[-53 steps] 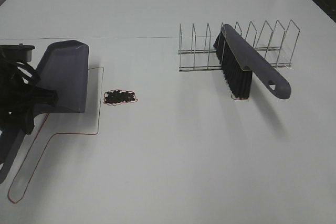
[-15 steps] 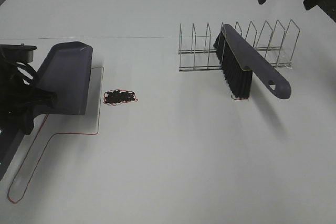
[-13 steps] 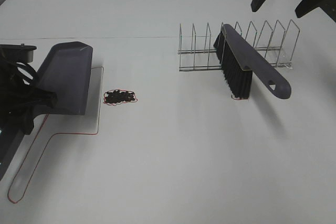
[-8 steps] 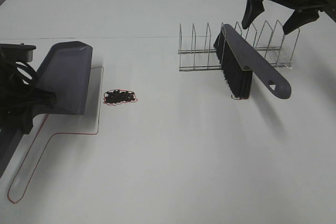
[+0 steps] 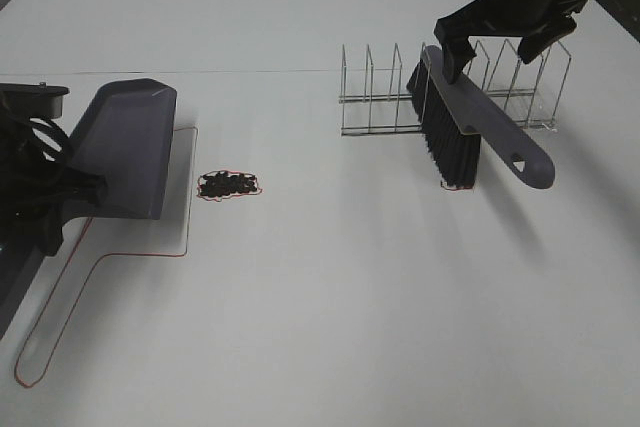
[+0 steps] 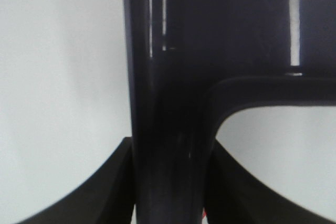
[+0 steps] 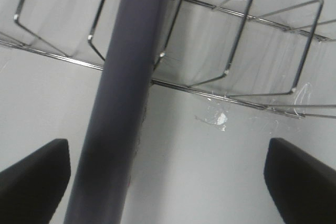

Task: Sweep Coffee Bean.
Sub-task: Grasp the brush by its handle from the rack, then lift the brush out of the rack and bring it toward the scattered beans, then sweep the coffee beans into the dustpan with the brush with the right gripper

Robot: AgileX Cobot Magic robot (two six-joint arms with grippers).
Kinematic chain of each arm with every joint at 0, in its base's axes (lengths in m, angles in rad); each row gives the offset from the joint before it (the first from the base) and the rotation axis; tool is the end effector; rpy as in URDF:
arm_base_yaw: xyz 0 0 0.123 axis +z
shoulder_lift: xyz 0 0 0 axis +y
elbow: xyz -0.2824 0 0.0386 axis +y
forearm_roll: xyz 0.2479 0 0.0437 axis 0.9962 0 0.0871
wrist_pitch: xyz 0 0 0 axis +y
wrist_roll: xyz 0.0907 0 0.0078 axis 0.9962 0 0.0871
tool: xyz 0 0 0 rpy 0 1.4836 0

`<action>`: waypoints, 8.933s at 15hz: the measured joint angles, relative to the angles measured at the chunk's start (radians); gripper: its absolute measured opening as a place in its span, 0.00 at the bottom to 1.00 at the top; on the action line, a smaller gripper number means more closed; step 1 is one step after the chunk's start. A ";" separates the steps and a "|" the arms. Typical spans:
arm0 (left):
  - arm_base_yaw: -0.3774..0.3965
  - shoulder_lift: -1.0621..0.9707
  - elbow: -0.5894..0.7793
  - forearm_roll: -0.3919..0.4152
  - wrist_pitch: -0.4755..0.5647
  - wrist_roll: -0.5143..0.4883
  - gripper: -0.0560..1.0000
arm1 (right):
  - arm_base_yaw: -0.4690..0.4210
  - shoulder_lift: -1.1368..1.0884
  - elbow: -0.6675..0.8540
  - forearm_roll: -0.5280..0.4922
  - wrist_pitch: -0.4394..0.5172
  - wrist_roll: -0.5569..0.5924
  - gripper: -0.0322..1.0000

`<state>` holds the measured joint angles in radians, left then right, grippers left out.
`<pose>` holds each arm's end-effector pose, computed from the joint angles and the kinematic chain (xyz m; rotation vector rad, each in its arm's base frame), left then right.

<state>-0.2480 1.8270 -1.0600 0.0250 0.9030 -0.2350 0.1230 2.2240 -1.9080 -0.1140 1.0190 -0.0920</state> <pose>0.3073 -0.0760 0.1548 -0.0448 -3.1341 -0.0342 0.4778 0.0502 0.2024 -0.3634 2.7903 -0.1433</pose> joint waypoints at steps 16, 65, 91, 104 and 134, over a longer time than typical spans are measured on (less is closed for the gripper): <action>0.000 0.000 0.000 -0.003 0.002 0.000 0.37 | -0.004 0.162 -0.106 0.114 0.022 0.004 0.90; 0.003 -0.001 0.000 0.168 0.088 0.034 0.37 | -0.002 -0.535 0.266 -0.030 0.208 0.164 0.37; 0.093 0.056 -0.098 0.507 -0.134 0.364 0.37 | 0.410 -0.124 0.117 -0.189 0.197 0.367 0.37; 0.093 0.063 -0.059 0.485 -0.161 0.367 0.37 | 0.415 -0.044 0.084 -0.170 0.200 0.358 0.37; 0.027 0.161 -0.059 0.272 0.034 0.382 0.37 | 0.562 0.315 -0.342 0.201 0.124 0.206 0.37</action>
<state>-0.2210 1.9880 -1.1190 0.2970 0.9370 0.1470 0.6850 2.5390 -2.2500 0.0870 1.1430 0.1140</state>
